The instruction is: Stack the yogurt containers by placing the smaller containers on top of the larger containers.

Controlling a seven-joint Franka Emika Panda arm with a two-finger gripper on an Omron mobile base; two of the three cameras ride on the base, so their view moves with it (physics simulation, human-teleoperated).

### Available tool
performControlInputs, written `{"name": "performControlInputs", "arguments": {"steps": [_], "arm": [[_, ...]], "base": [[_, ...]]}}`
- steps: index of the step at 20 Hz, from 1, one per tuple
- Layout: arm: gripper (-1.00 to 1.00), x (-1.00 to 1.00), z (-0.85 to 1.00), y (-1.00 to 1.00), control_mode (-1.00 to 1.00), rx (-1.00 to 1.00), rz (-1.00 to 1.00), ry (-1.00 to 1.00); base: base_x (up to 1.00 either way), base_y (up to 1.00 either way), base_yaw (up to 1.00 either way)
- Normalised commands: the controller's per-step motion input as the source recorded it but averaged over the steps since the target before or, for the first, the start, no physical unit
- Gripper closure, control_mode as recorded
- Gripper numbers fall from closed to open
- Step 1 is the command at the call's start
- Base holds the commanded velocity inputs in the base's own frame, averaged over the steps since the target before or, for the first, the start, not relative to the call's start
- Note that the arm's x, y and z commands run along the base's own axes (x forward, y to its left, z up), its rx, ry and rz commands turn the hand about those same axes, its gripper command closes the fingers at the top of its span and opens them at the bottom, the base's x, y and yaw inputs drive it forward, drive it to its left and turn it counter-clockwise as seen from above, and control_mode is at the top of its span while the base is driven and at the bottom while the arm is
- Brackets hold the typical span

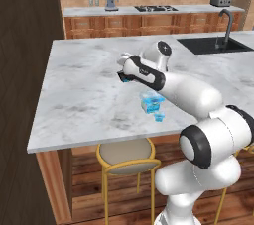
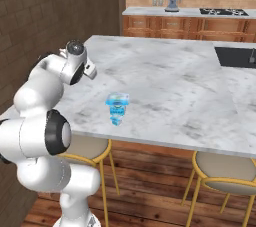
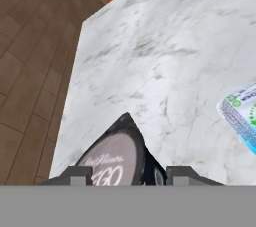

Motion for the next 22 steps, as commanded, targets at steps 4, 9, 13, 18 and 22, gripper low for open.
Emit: {"name": "performControlInputs", "arguments": {"steps": [4,9,13,18,22], "arm": [[1.00,-0.13,0.07,-0.64,-1.00,0.05,0.00,-0.08],[1.00,-0.16,0.02,-0.60,-1.00,0.05,0.00,-0.14],[1.00,-0.19,0.00,-0.63,-1.00,0.04,0.02,-0.18],[1.00,-0.15,0.00,-0.49,-1.00,0.03,0.05,-0.21],[1.00,-0.01,0.00,-0.10,-1.00,0.01,0.02,-0.08]], "base": [[0.00,0.00,0.00],[0.00,0.00,0.00],[0.00,0.00,0.00],[0.00,0.00,0.00],[0.00,0.00,0.00]]}}
